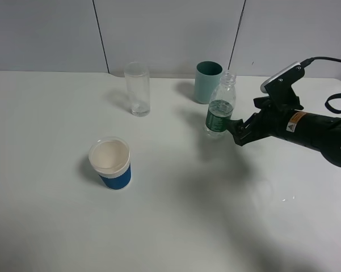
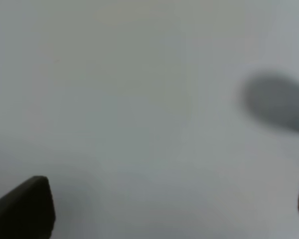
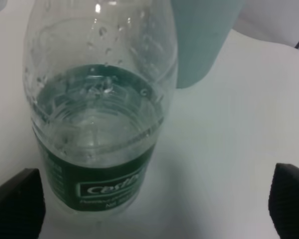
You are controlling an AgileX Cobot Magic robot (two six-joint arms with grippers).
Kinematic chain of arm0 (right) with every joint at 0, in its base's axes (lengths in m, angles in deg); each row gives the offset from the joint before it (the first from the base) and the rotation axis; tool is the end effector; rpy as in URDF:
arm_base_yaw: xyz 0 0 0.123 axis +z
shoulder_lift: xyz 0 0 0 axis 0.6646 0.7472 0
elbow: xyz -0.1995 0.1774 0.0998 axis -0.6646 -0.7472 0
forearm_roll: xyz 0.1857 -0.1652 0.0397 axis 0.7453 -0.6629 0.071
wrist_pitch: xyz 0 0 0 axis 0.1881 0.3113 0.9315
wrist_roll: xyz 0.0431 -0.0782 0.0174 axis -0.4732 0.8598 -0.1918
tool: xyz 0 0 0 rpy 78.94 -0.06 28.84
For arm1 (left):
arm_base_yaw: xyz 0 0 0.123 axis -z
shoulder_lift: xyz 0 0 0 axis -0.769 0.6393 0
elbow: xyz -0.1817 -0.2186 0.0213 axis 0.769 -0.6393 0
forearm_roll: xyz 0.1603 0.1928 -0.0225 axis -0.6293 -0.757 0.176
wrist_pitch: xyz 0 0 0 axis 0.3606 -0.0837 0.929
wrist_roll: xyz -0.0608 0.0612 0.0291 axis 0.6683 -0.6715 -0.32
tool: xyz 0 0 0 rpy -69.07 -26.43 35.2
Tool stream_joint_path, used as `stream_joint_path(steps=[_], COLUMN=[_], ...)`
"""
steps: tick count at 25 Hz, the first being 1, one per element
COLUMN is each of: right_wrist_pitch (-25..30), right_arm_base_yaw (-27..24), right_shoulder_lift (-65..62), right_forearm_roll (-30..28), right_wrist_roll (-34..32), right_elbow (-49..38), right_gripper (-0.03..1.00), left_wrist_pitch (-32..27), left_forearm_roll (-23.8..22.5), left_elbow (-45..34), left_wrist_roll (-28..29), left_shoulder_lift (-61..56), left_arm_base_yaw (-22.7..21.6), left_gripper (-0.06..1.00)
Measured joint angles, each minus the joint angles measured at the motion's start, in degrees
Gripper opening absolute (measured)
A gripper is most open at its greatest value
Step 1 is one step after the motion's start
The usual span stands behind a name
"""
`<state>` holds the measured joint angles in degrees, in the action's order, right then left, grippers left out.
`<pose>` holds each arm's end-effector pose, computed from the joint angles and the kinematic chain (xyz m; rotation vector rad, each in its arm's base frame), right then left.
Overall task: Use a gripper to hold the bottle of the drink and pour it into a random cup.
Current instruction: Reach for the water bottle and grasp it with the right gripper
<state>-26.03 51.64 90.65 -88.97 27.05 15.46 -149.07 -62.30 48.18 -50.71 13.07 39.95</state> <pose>0.2755 0.0713 0.1196 -0.7151 1.8852 0.1139 0.0211 -0.0080 0.2812 0.0132 2.1870 0.0333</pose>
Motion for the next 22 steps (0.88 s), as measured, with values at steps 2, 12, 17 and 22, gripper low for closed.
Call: stream_joint_path(steps=[2, 12, 17, 22], right_wrist_pitch=[-2.3, -4.2, -2.5, -2.3], right_arm_base_yaw=[0.0, 0.0, 0.0, 0.0], right_shoulder_lift=[1.5, 7.2, 9.4, 11.0], right_forearm_roll=[-0.1, -3.3, -7.6, -11.1], right_wrist_roll=[0.0, -2.9, -4.0, -5.9], right_elbow=[0.0, 7.1, 10.7, 12.7], right_gripper=[0.89, 0.89, 0.89, 0.88], left_wrist_pitch=[0.0, 0.0, 0.0, 0.0], left_forearm_roll=[0.0, 0.0, 0.0, 0.0], left_elbow=[0.0, 0.0, 0.0, 0.0], left_wrist_roll=[0.0, 0.0, 0.0, 0.0], left_shoulder_lift=[0.0, 0.0, 0.0, 0.0], left_arm_base_yaw=[0.0, 0.0, 0.0, 0.0], left_gripper=[0.99, 0.99, 0.99, 0.99])
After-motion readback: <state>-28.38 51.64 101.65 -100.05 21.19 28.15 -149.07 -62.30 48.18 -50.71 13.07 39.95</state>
